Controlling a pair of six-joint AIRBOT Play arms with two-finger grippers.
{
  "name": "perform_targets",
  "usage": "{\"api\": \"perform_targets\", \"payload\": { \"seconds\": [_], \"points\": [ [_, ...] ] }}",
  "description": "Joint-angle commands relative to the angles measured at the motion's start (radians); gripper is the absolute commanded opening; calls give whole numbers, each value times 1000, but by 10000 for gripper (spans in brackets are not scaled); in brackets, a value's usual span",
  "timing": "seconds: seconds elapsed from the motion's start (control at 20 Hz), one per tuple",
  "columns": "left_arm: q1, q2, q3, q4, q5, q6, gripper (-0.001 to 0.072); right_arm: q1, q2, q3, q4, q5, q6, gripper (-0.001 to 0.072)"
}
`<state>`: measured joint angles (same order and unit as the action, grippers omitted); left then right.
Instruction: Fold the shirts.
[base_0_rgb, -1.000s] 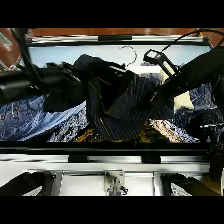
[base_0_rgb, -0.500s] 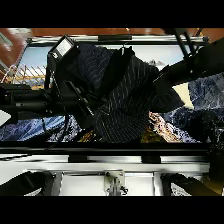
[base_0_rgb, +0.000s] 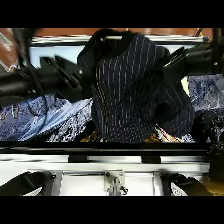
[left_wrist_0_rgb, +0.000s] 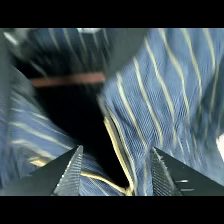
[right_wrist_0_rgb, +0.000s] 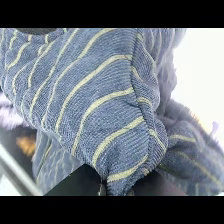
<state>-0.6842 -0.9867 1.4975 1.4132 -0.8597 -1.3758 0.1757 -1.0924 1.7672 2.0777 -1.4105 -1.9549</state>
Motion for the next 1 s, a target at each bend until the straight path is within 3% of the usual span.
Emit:
{"api": "perform_targets", "payload": {
  "seconds": [0.0, 0.45, 0.75, 0.95],
  "points": [
    [5, 1, 82, 11, 100, 52, 525, 1, 50, 2, -8, 139, -3, 107],
    [5, 8, 105, 122, 60, 55, 524, 1, 179, 2, -322, 296, -16, 107],
    [23, 5, 104, 159, 36, 50, 523, 1, 275, 2, -681, 381, 107, 108],
    [70, 0, 104, 158, 29, -3, 523, 1, 326, 2, -820, 378, 215, 107]
  ]
}}
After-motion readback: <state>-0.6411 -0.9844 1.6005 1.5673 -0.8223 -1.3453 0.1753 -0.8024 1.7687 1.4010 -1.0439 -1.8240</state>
